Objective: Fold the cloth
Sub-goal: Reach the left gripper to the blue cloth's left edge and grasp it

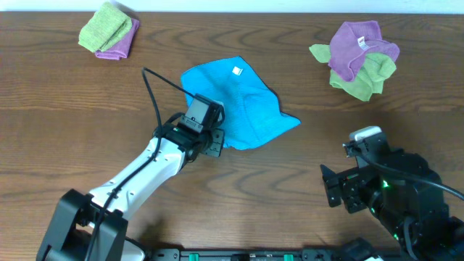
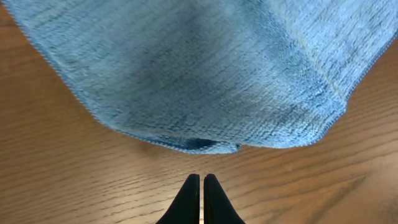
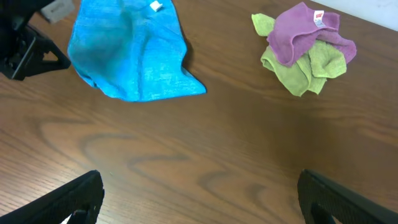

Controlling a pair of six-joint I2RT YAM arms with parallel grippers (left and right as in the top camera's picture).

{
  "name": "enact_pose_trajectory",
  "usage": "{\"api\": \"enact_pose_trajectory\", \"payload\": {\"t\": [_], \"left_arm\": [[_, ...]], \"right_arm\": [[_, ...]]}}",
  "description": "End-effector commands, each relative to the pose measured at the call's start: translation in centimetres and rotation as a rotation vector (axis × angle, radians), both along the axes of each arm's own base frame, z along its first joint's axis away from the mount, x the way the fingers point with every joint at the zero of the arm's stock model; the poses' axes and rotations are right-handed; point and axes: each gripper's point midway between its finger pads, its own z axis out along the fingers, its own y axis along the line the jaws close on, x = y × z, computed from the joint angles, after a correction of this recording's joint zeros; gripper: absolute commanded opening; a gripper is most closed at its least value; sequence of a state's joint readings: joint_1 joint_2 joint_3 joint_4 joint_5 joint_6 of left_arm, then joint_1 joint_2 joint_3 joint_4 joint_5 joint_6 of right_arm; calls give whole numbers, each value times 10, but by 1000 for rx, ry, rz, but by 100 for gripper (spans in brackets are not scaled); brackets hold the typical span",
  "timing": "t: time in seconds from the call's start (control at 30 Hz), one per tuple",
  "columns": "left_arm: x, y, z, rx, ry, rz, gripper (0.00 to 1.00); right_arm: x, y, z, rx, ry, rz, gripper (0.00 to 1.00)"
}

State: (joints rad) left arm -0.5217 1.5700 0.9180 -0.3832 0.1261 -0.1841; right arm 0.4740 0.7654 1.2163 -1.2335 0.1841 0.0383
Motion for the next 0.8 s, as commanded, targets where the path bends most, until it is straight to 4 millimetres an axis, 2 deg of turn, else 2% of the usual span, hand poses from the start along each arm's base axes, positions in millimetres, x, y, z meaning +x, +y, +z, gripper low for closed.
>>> {"api": "enact_pose_trajectory", "payload": {"t": [0.0,0.2,0.5,0.63,0.77], "left_arm": [[-3,-3,-15,13,35,-2,6],[-2,-4,-38,29,78,8,6],[13,-13,-36,-6,19,7,6],[10,-13,-44,3,44,5,6],[3,-23,-43,-55,81,-26,6]], "right_arm": [[1,-5,5,3,-15,-31,99],[1,-5,4,2,-14,-31,99],[1,-6,5,-5,-17,-29,99],[2,-6,5,-13,-19,-26,99],[2,-7,5,-15,-20,-29,99]]}}
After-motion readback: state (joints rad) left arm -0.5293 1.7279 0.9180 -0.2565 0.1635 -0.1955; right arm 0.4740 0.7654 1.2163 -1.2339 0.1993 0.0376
